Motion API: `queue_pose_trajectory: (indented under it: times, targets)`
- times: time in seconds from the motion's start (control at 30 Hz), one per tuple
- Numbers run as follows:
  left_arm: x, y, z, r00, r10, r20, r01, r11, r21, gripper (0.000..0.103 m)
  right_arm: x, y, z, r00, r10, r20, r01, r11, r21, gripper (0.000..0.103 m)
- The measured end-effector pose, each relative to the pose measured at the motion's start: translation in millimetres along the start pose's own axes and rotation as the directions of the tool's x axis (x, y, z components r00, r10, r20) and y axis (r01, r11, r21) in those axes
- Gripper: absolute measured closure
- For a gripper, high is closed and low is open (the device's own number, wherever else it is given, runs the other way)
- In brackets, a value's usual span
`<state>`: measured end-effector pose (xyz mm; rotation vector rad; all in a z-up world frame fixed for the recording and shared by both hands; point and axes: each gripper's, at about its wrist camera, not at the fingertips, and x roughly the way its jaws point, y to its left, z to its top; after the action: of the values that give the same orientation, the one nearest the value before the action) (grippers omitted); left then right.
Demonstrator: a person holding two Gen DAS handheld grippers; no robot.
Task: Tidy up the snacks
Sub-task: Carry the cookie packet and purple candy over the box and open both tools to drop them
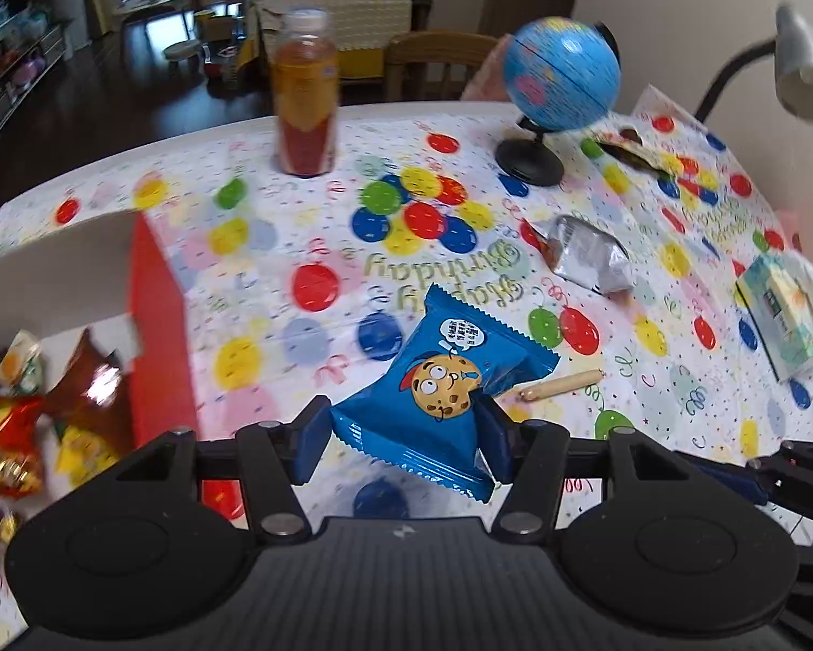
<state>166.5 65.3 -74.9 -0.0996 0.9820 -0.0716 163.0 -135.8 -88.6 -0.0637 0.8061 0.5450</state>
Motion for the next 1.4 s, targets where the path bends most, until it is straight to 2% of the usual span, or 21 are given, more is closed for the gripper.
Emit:
queue_pose_trajectory:
  times: [0.4,0.77,1.1,1.4]
  targets:
    - [-69,77,-22,0.993,0.068,0.095,-0.056,0.990,-0.126,0.047,1,77,31,0.998,0.049,0.044,-0.043,0.992,-0.117,0.085]
    - [-104,157,-37,0.984,0.125,0.127,-0.094,0.970,-0.222,0.047,25,149,59,0.996,0.083,0.044,-0.072,0.977,-0.200,0.085]
    - [-119,229,-49,0.977,0.175,0.122,-0.134,0.949,-0.286,0.047,58,204,78,0.995,0.096,0.026,-0.087,0.966,-0.242,0.085]
    - [-111,281,-58,0.975,0.208,0.075,-0.176,0.935,-0.309,0.047,100,234,86,0.997,0.078,-0.017,-0.080,0.968,-0.240,0.085]
